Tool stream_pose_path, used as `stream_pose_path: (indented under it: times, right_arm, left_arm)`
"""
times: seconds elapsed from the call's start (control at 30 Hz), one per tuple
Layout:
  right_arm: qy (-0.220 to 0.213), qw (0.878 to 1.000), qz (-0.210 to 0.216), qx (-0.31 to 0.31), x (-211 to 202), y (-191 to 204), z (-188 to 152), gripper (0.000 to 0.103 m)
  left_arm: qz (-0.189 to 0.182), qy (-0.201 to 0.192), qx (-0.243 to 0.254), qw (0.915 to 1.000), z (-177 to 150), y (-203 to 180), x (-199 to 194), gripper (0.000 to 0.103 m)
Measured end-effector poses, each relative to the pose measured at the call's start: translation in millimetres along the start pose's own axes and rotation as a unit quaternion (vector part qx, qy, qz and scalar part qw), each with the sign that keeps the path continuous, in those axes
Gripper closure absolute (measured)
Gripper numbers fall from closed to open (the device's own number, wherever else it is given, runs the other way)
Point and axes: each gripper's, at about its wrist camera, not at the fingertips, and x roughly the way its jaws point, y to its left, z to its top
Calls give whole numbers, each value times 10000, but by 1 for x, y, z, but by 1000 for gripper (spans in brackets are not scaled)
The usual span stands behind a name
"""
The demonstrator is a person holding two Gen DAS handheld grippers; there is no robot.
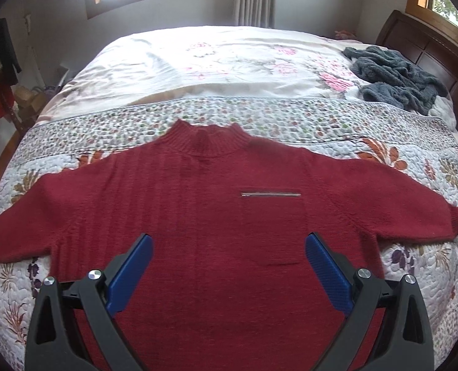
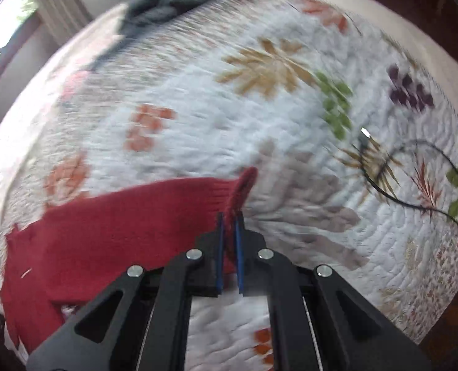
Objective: Fold small clothes
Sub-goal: 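Grasp the red sleeve cuff with the right tool and fold it across the sweater front, then open the right tool to release the folded sleeve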
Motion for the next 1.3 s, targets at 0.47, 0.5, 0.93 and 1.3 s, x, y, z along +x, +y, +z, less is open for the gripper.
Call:
stream_pose_path:
  times: [0.47, 0.5, 0.93, 1.3]
  right_arm:
    - [56, 9761, 1292, -1747, -29, 221, -42, 99]
    - [97, 9740, 1360, -1807, -27, 232, -46, 99]
    - [875, 9505, 1669, -2471, 20, 359, -117, 99]
    - [1033, 9382, 2530, -2124, 6, 340, -122, 63]
  left_arm:
    - [73, 109, -335, 9994, -7, 47, -1, 4]
    - [70, 105, -359, 9993, -7, 50, -1, 4]
    - [27, 170, -492, 9986, -11, 78, 2, 4]
    - [-447, 508, -465, 9966, -7, 57, 15, 4]
